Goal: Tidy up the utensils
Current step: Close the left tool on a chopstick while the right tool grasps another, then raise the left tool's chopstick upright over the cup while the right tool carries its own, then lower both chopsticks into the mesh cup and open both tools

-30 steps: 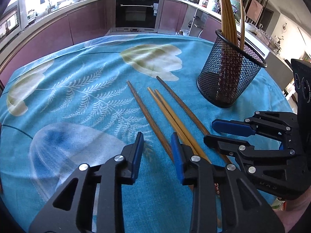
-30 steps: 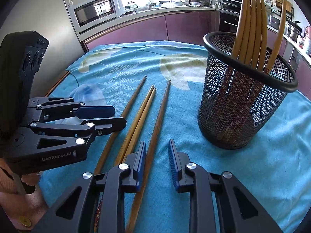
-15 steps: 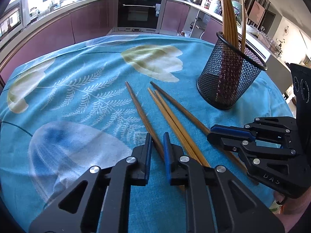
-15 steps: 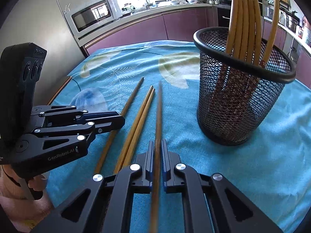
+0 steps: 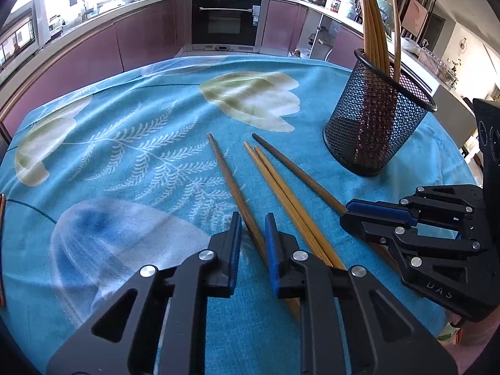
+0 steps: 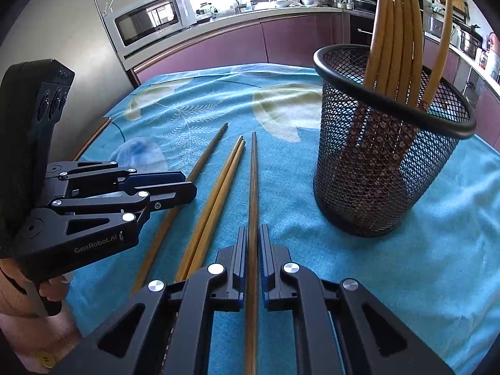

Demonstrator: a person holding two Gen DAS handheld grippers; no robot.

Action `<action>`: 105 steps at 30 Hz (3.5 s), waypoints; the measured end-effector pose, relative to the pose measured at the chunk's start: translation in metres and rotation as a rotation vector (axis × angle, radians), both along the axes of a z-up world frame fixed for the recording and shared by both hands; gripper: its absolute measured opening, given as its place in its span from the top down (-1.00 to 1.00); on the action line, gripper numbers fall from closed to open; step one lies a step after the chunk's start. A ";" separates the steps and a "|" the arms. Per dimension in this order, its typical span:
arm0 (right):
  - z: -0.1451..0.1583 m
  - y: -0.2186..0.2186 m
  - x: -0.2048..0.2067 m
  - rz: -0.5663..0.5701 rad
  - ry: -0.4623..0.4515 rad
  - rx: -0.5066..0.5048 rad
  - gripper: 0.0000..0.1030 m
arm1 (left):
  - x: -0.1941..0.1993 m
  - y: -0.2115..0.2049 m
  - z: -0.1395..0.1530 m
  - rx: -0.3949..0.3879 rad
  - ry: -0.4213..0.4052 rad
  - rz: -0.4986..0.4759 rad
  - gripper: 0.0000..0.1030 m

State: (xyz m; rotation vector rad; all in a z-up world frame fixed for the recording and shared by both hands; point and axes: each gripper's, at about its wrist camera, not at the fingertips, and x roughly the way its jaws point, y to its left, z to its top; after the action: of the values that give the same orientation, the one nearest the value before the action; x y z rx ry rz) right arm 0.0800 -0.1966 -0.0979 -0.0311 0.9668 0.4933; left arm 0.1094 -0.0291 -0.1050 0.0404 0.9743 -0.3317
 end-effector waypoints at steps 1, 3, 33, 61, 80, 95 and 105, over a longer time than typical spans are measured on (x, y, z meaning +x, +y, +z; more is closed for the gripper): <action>0.000 -0.001 0.000 -0.003 0.002 0.005 0.89 | 0.000 0.000 0.000 -0.003 0.001 0.003 0.73; 0.000 -0.003 0.000 -0.007 0.004 0.014 0.89 | -0.001 0.001 0.000 -0.008 0.000 0.009 0.74; 0.062 -0.051 -0.034 -0.026 -0.122 0.225 0.89 | -0.040 0.013 0.076 -0.199 -0.123 -0.077 0.85; 0.118 -0.090 -0.039 -0.082 -0.304 0.260 0.89 | -0.054 0.010 0.166 -0.329 -0.302 -0.145 0.85; 0.167 -0.117 -0.016 -0.134 -0.456 0.251 0.89 | -0.011 -0.022 0.231 -0.364 -0.409 -0.185 0.85; 0.135 -0.103 0.022 -0.143 -0.361 0.212 0.89 | 0.034 -0.066 0.189 -0.206 -0.316 -0.208 0.85; 0.112 -0.094 0.040 -0.132 -0.254 0.189 0.88 | 0.050 -0.080 0.156 -0.126 -0.242 -0.238 0.85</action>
State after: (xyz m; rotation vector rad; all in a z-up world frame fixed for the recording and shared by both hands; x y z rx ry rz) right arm 0.1197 -0.2907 0.0137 0.1370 0.6659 0.4449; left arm 0.1596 -0.1090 0.0508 0.0799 0.7074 -0.5925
